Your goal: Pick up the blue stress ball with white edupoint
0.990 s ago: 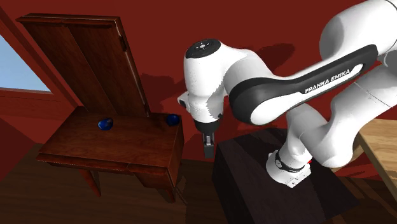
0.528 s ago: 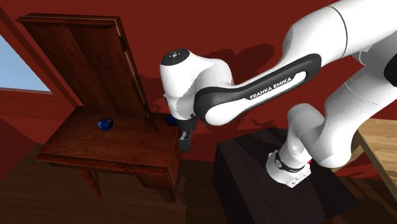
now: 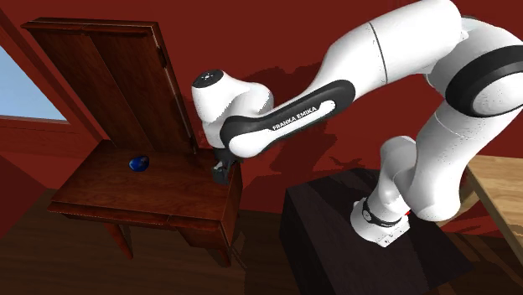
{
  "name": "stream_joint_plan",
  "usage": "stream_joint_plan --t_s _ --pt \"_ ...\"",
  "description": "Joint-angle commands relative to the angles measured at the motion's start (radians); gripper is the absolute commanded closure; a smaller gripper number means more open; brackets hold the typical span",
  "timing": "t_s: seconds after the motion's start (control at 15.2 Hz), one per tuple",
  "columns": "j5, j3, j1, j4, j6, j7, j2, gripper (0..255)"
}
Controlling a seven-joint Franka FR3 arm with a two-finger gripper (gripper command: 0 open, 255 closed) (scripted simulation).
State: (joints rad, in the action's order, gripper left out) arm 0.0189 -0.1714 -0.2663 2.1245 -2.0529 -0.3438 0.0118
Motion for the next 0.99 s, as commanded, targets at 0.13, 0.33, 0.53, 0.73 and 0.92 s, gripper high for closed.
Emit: stream_joint_plan --t_s 0.13,0.33,0.53,0.73,0.92 --pt "-0.007 -0.037 -0.037 -0.072 -0.043 -0.045 -0.111 0" --pt "-0.017 -0.063 -0.065 -0.131 -0.065 -0.078 -0.19 0" --pt "-0.032 -0.089 -0.094 -0.191 -0.082 -0.11 -0.266 0" --pt "-0.05 -0.113 -0.125 -0.252 -0.095 -0.14 -0.34 0" --pt "-0.069 -0.136 -0.158 -0.312 -0.105 -0.17 -0.41 0"
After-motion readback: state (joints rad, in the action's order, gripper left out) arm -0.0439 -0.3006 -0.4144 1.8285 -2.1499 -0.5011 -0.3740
